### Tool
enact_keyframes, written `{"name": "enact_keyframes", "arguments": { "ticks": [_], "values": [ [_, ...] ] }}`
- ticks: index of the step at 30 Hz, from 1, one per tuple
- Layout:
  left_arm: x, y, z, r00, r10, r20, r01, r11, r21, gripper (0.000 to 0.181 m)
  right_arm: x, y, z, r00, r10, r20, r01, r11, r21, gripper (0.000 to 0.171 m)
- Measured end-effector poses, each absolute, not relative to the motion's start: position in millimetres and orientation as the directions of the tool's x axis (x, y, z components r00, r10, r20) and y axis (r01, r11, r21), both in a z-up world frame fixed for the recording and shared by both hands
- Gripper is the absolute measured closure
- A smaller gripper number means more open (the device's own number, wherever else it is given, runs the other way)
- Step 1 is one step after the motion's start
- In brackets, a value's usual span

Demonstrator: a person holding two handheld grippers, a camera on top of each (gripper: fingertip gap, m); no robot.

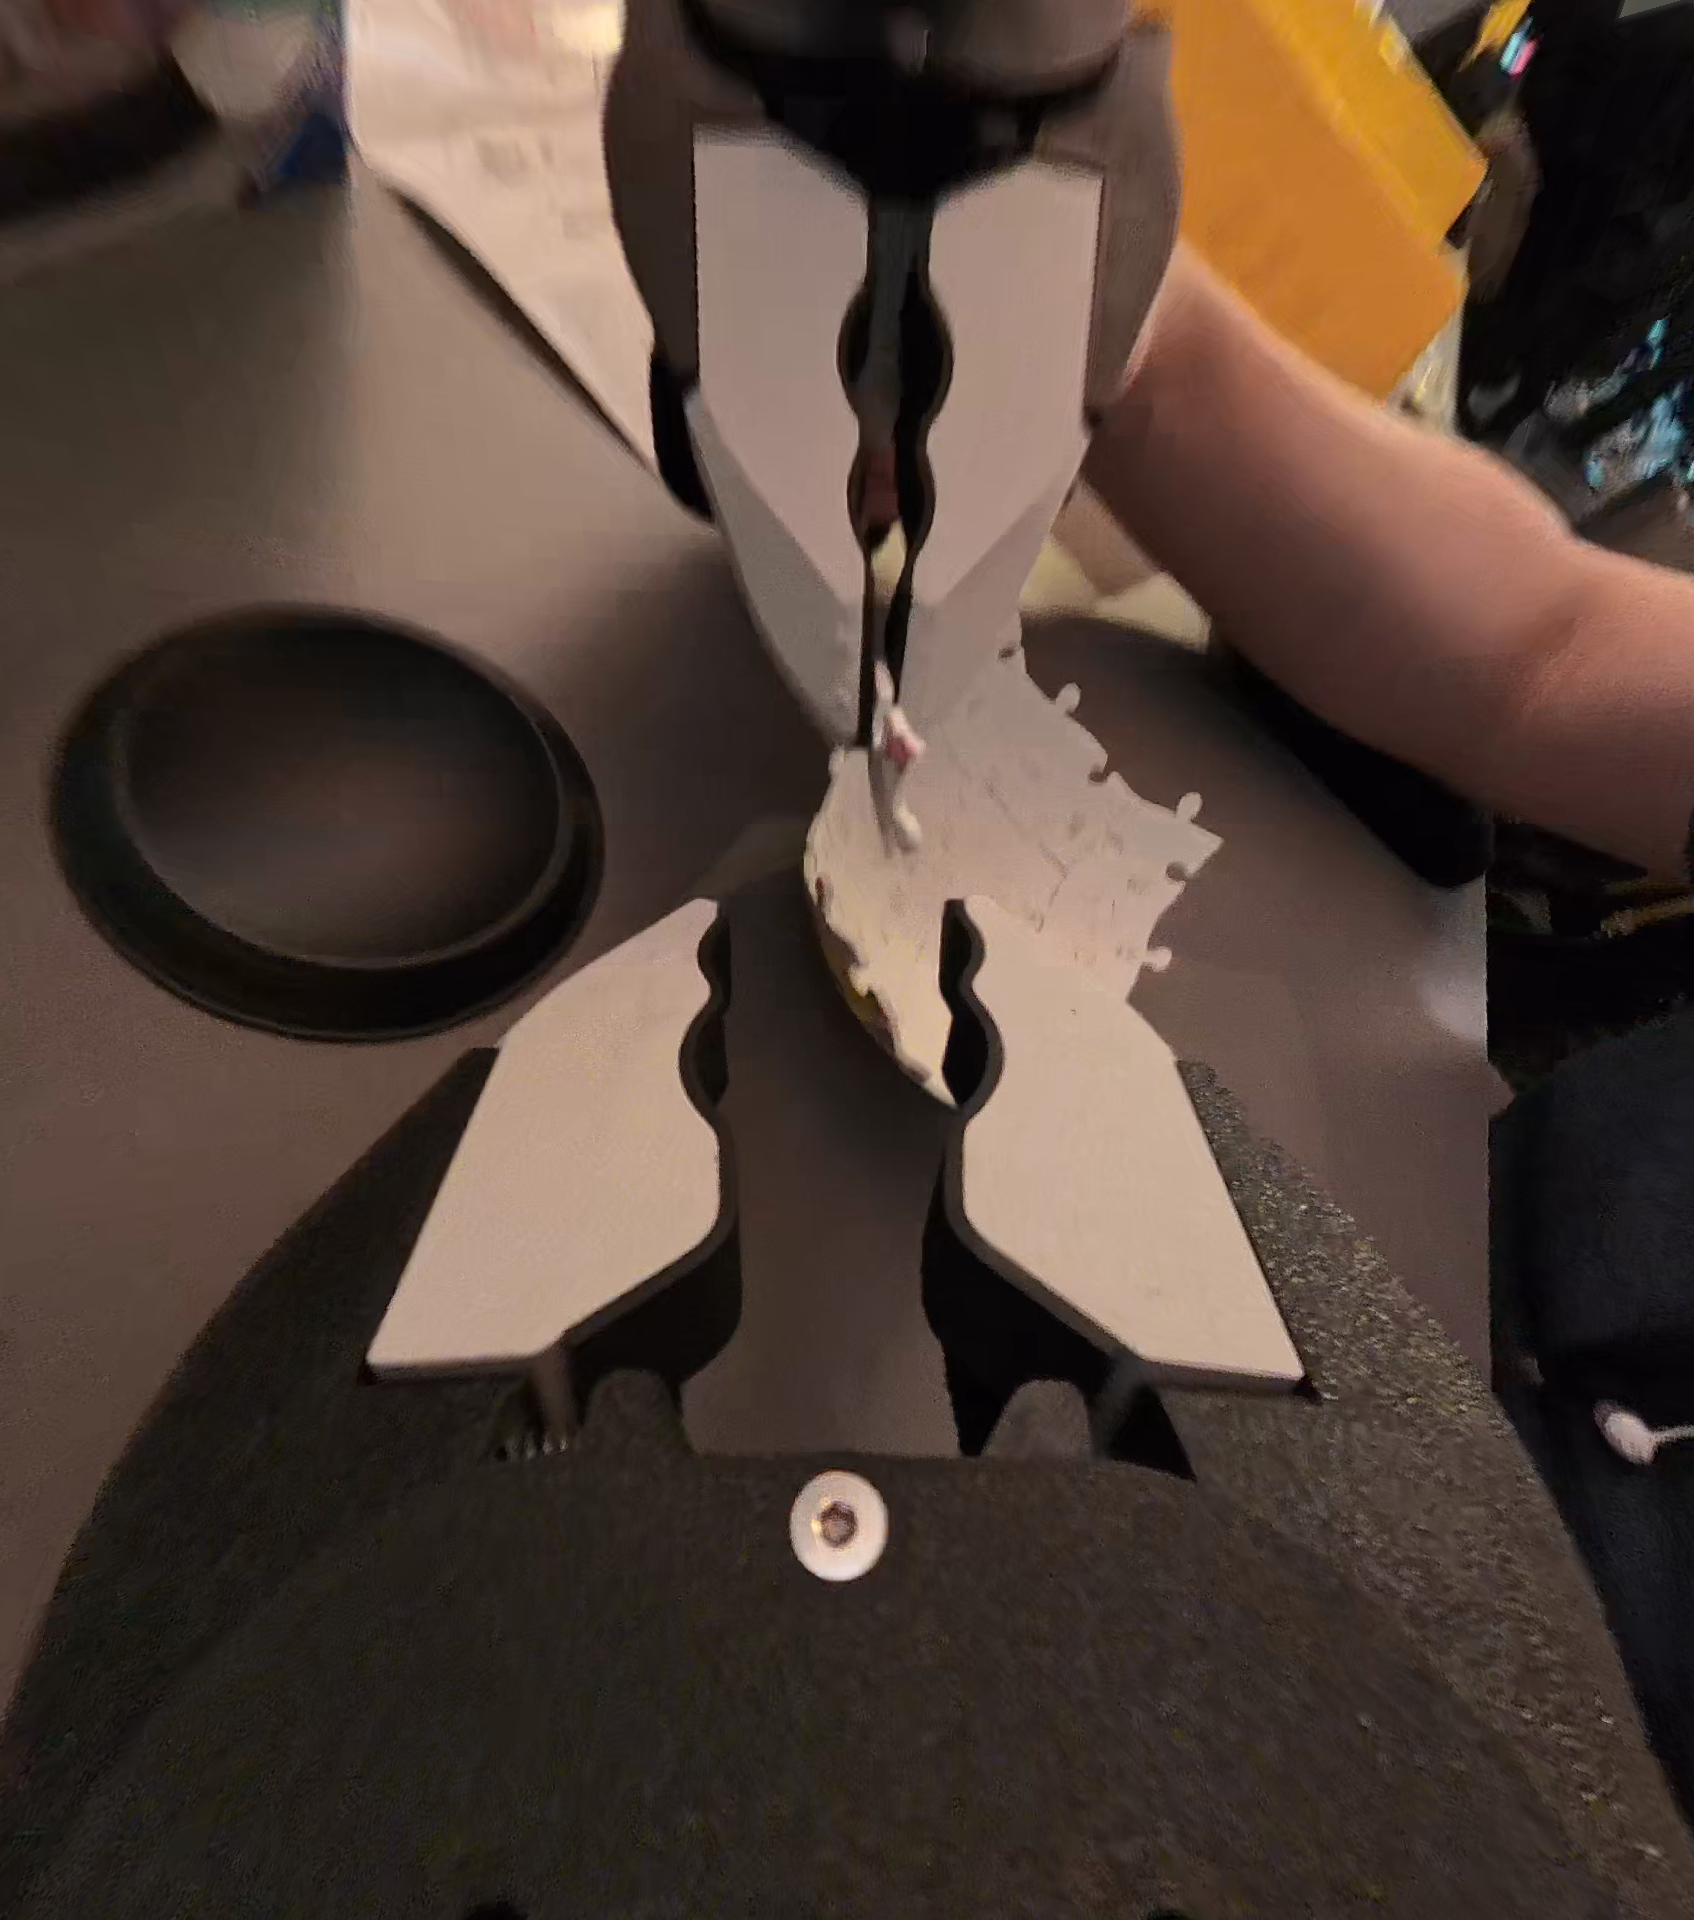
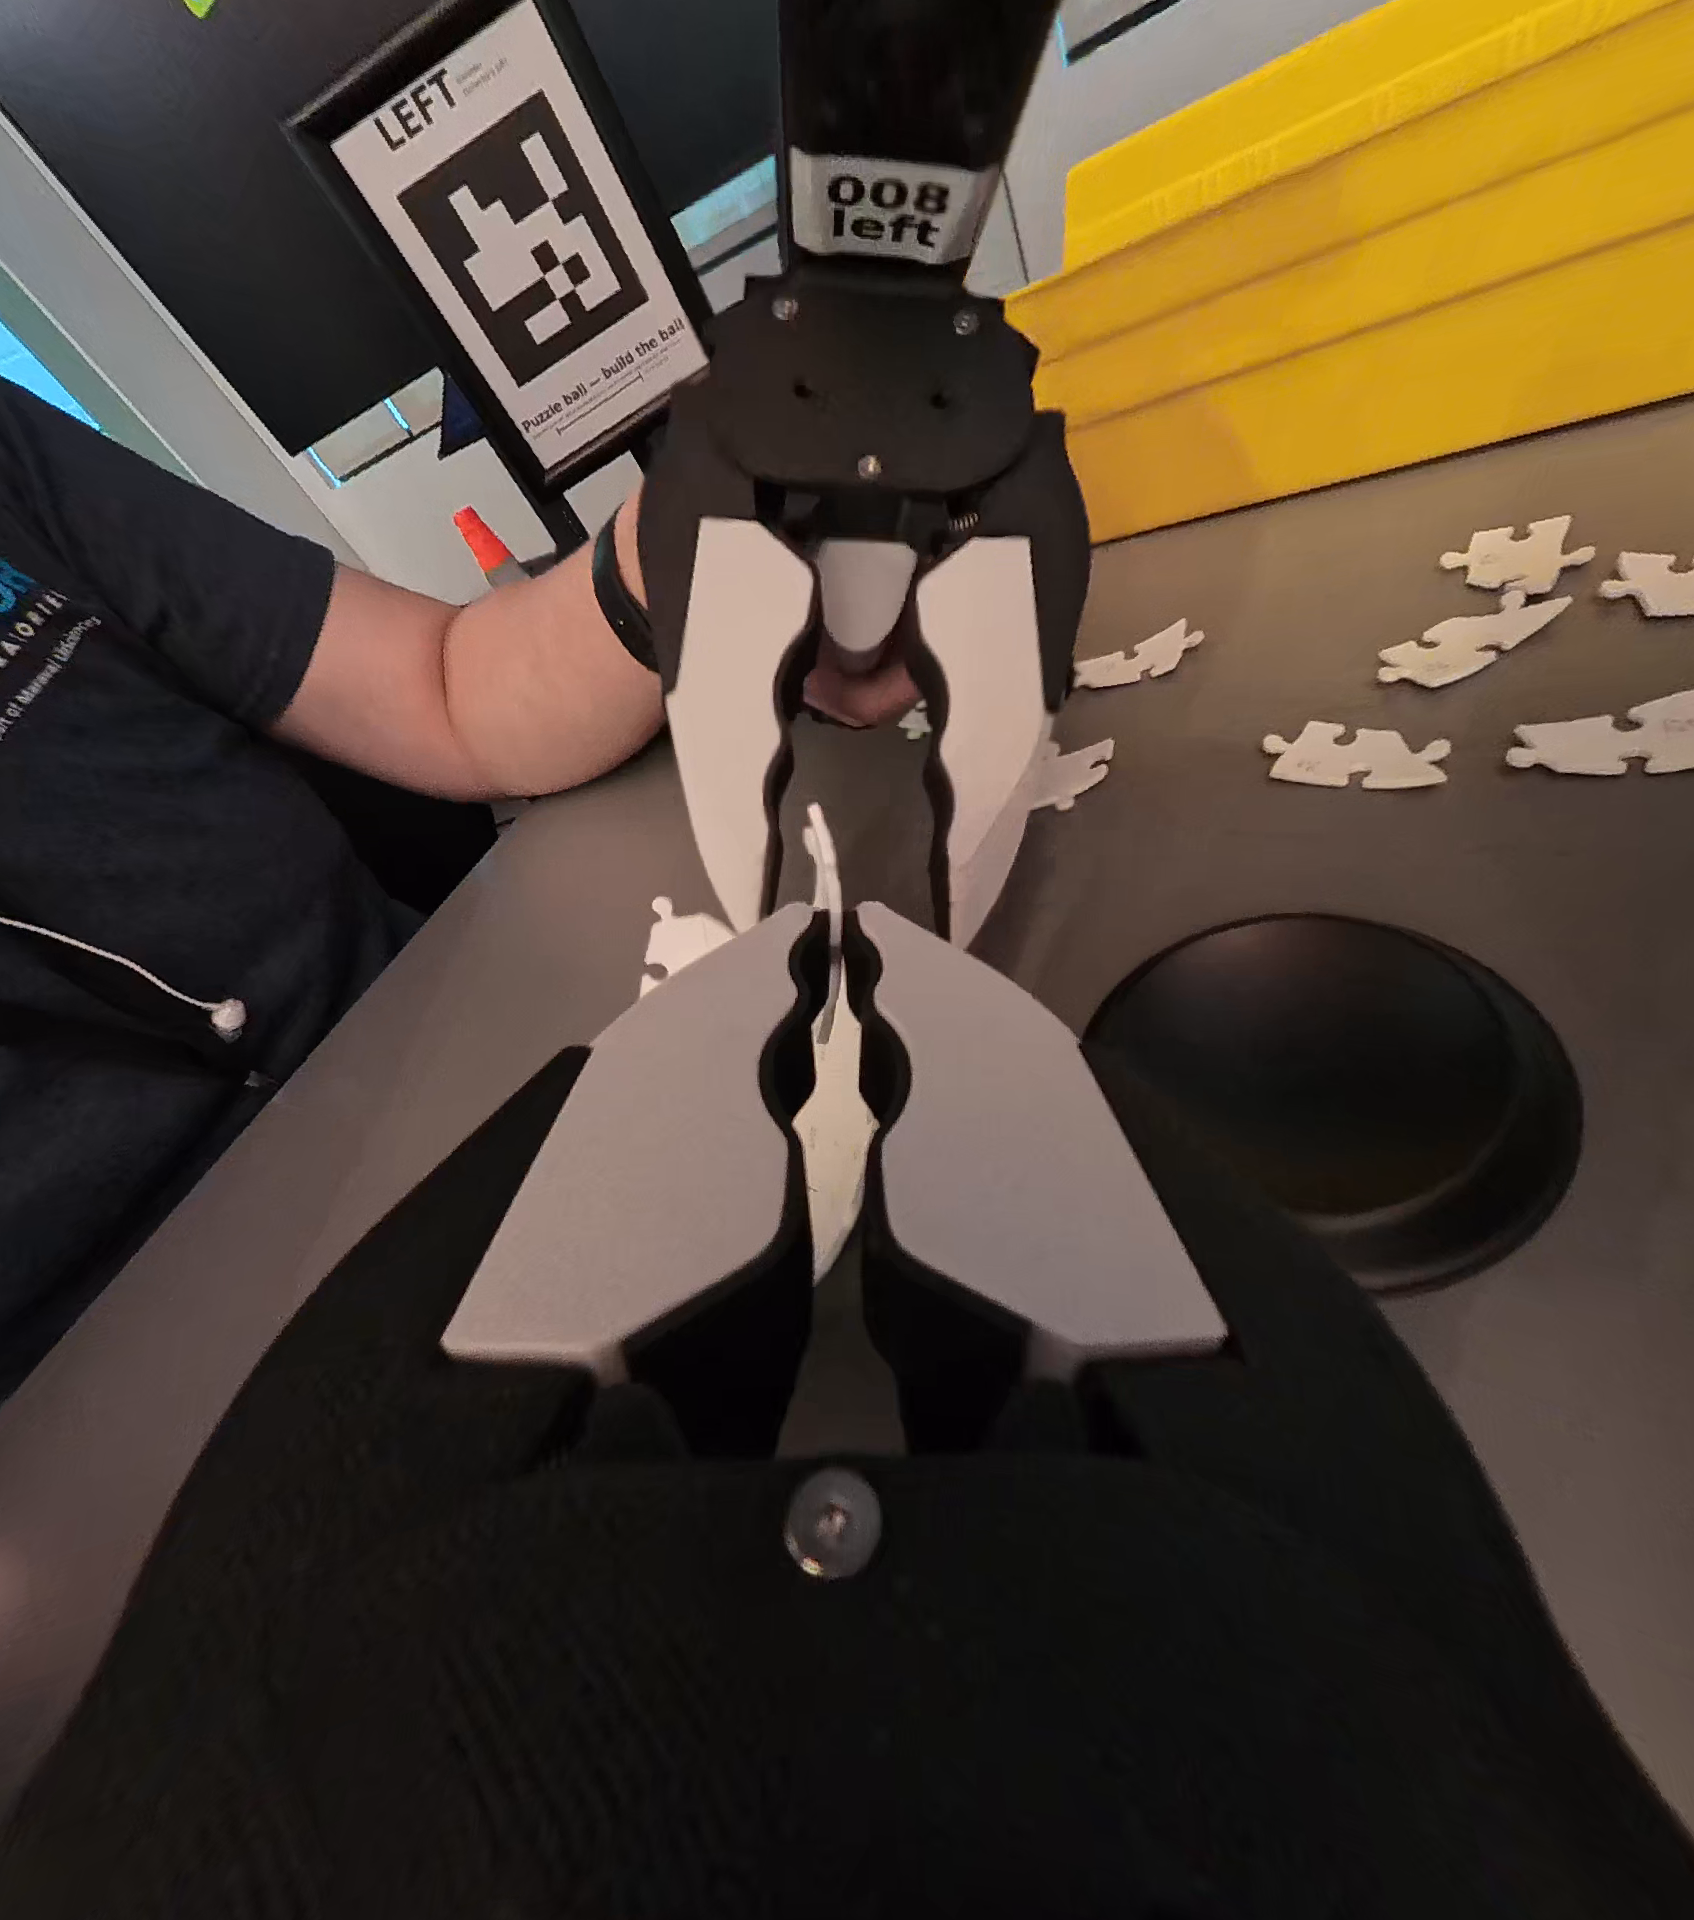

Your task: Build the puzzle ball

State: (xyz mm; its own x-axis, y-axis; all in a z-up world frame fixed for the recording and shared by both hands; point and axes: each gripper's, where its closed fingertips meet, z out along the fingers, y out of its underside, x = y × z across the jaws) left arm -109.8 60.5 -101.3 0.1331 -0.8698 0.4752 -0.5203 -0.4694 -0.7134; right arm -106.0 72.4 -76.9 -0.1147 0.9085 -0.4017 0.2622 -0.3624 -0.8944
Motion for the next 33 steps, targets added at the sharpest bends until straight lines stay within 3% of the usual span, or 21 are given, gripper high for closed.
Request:
{"name": "enact_keyframes", "arguments": {
  "ticks": [5, 7, 9, 14, 22, 24, 25, 30, 31, 33],
  "values": [
    [-105, 68, -77, 0.134, -0.917, 0.376, -0.438, -0.395, -0.808, 0.156, -107, 73, -63, -0.09, 0.935, -0.343, 0.249, -0.313, -0.917, 0.168],
    [-101, 62, -72, 0.1, -0.917, 0.385, -0.421, -0.39, -0.819, 0.174, -108, 73, -60, -0.072, 0.944, -0.323, 0.251, -0.296, -0.922, 0.168],
    [-100, 61, -72, 0.1, -0.916, 0.389, -0.409, -0.395, -0.823, 0.178, -107, 72, -60, -0.063, 0.947, -0.316, 0.263, -0.29, -0.92, 0.167],
    [-104, 59, -76, 0.125, -0.901, 0.415, -0.44, -0.425, -0.791, 0.179, -96, 73, -66, -0.01, 0.96, -0.279, 0.447, -0.245, -0.86, 0.155],
    [-112, 61, -81, 0.208, -0.917, 0.34, -0.501, -0.398, -0.768, 0.179, -108, 73, -67, 0.022, 0.968, -0.25, 0.636, -0.206, -0.744, 0.152],
    [-111, 61, -83, 0.216, -0.921, 0.324, -0.513, -0.39, -0.765, 0.179, -113, 68, -69, 0.003, 0.968, -0.252, 0.646, -0.194, -0.739, 0.155],
    [-111, 60, -84, 0.212, -0.921, 0.327, -0.515, -0.39, -0.763, 0.179, -113, 66, -72, -0.005, 0.968, -0.251, 0.66, -0.186, -0.728, 0.167],
    [-110, 53, -87, 0.196, -0.912, 0.36, -0.532, -0.407, -0.742, 0.179, -111, 62, -79, 0.0, 0.966, -0.26, 0.688, -0.189, -0.701, 0.168],
    [-111, 53, -87, 0.205, -0.906, 0.371, -0.535, -0.421, -0.733, 0.178, -110, 61, -80, 0.006, 0.96, -0.281, 0.691, -0.207, -0.693, 0.168],
    [-119, 59, -88, 0.266, -0.894, 0.36, -0.524, -0.447, -0.725, 0.154, -105, 60, -85, 0.015, 0.946, -0.325, 0.707, -0.24, -0.665, 0.168]
  ]
}}
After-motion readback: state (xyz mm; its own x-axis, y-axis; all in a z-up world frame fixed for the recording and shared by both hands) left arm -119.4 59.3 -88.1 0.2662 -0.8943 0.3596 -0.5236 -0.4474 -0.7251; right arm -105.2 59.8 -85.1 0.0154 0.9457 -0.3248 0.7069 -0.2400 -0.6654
